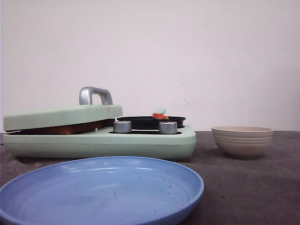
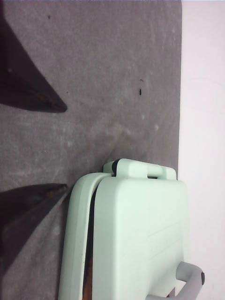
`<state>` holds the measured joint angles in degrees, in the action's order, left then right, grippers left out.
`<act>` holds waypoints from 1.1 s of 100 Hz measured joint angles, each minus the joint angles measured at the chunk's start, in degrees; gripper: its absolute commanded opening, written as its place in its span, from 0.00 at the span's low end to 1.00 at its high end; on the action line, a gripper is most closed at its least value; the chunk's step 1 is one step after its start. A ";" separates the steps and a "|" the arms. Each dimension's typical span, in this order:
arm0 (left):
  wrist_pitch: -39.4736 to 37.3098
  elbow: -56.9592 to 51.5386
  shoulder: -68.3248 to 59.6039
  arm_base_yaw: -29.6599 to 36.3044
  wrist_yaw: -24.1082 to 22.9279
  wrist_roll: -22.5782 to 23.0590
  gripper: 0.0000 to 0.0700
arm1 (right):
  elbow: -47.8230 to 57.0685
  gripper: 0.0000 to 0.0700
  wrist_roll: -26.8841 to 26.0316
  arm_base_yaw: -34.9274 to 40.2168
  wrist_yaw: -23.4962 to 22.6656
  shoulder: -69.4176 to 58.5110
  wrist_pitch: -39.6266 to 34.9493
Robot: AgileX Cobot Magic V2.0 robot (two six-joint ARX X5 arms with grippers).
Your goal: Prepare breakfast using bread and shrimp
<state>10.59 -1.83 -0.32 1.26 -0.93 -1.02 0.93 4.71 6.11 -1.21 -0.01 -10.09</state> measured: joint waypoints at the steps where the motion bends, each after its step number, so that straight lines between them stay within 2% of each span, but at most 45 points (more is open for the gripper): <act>1: 0.00 0.00 0.02 0.00 0.00 0.00 0.35 | 0.00 0.00 0.09 -0.24 0.02 0.00 0.00; 110: 0.00 0.00 0.02 0.00 0.02 0.00 0.35 | -0.02 0.00 0.26 -1.46 -0.55 -0.20 1.40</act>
<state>10.59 -1.83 -0.30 1.26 -0.91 -1.02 0.91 4.97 4.64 -1.76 -0.21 -8.69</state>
